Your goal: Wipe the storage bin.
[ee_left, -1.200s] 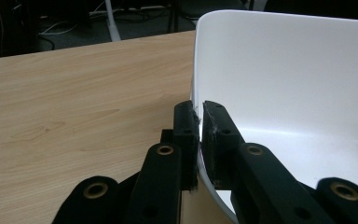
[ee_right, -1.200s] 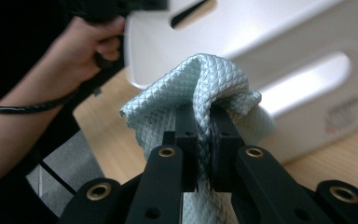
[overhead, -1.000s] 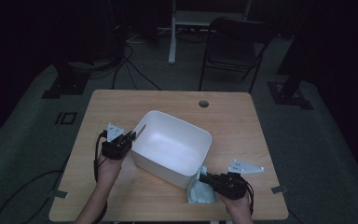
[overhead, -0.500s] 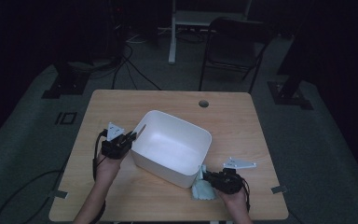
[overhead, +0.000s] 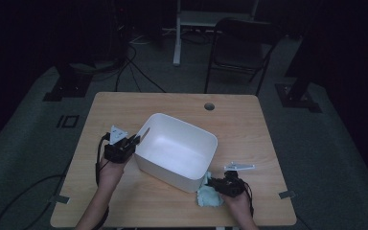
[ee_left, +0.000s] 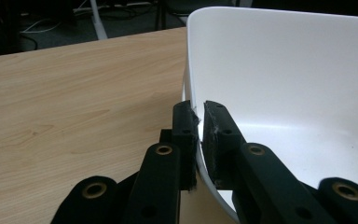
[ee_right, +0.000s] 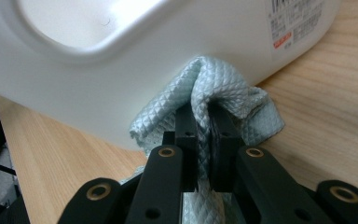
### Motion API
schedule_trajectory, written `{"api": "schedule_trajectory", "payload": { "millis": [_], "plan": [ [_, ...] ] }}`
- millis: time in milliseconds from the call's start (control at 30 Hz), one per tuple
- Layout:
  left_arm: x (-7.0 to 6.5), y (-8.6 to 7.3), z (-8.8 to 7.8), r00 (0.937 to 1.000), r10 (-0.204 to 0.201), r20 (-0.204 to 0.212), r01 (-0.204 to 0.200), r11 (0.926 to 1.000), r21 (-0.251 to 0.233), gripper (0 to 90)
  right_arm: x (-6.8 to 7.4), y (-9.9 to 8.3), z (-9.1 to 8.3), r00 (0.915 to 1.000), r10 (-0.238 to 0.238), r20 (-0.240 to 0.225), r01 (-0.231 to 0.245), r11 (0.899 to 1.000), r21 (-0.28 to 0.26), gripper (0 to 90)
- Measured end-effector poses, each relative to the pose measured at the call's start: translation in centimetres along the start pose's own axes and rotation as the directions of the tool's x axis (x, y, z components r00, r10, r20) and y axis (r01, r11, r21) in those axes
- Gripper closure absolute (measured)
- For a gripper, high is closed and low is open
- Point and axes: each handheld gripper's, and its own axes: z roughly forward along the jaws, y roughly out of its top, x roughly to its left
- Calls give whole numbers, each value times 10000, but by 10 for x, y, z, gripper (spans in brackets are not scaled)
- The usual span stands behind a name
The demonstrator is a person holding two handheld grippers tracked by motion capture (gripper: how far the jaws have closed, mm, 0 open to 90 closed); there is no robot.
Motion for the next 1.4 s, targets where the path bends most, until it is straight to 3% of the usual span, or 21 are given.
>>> {"api": "schedule_trajectory", "payload": {
  "millis": [133,200,300,400,600,800,967,1067,1233,1400],
  "plan": [
    [-1,0,0,10000,-4,-86,4,10000,10,838,7,8,-17,9997,-117,-215,106,9988,-486,845],
    [-1,0,0,9999,16,-110,-16,10000,11,838,13,15,-32,9989,-297,-359,260,9947,-991,845],
    [-1,0,0,10000,-22,-91,22,10000,0,838,23,24,-54,9960,-539,-716,396,9816,-1870,845],
    [-1,1,1,10000,4,-43,-4,10000,21,839,33,31,-62,9903,-782,-1153,498,9715,-2317,845],
    [0,0,1,9999,107,68,-107,9999,10,840,38,33,-51,9921,-1085,-625,930,9728,-2119,846],
    [1,1,1,10000,72,52,-73,10000,20,839,31,29,-46,9947,-726,-721,584,9814,-1827,846],
    [0,1,1,9996,191,190,-191,9998,47,840,29,40,-59,9936,-840,-754,641,9699,-2349,846],
    [0,1,2,9996,238,176,-239,9997,28,844,30,40,-52,9942,-918,-567,774,9728,-2183,847],
    [-1,1,2,9999,168,26,-168,9999,41,841,21,36,-45,9961,-619,-632,491,9812,-1865,847],
    [-1,2,2,9996,243,155,-245,9997,86,841,18,48,-55,9973,-654,-335,559,9711,-2320,847]
  ]
}}
